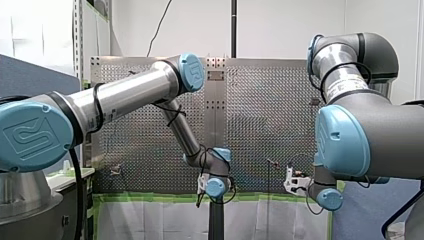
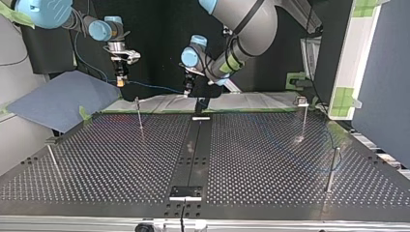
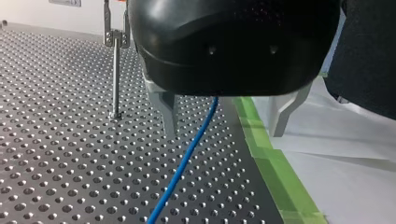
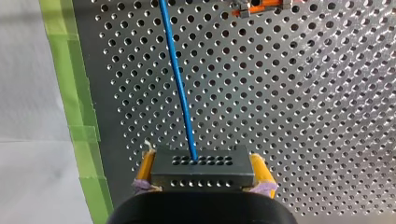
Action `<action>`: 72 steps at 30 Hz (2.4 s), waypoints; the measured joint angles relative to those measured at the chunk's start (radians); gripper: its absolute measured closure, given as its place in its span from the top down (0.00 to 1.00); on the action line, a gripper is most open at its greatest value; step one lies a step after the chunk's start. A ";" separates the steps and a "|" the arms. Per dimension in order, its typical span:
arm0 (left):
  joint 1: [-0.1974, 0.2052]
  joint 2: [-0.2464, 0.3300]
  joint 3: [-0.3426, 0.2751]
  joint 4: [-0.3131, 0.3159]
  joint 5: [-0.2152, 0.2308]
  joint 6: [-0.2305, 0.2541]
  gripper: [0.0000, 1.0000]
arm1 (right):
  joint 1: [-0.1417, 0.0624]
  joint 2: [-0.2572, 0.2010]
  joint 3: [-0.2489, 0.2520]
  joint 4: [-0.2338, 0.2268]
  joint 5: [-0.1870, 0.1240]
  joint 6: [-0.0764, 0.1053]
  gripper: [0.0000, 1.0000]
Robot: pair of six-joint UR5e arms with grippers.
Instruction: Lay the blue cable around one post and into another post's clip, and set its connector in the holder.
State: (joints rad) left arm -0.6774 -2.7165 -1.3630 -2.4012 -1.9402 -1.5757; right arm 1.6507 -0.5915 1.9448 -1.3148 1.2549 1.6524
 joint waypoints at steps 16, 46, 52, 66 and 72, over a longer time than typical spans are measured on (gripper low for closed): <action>0.008 0.001 0.009 -0.001 0.006 0.005 0.61 | 0.004 0.000 -0.003 0.001 0.003 0.000 0.00; 0.011 0.001 0.013 -0.021 0.069 0.020 0.18 | -0.001 0.000 -0.008 0.000 0.006 0.009 0.00; 0.009 0.001 0.017 -0.021 0.071 0.025 0.11 | -0.001 0.000 -0.008 -0.001 0.006 0.009 0.00; 0.004 0.002 0.018 -0.024 0.106 0.033 0.02 | -0.001 0.000 -0.008 -0.003 0.005 0.012 0.00; 0.002 0.001 0.019 -0.024 0.117 0.033 0.02 | -0.001 0.000 -0.008 -0.003 0.006 0.012 0.00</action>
State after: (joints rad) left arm -0.6755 -2.7151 -1.3441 -2.4254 -1.8233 -1.5432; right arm 1.6497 -0.5913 1.9368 -1.3179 1.2607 1.6644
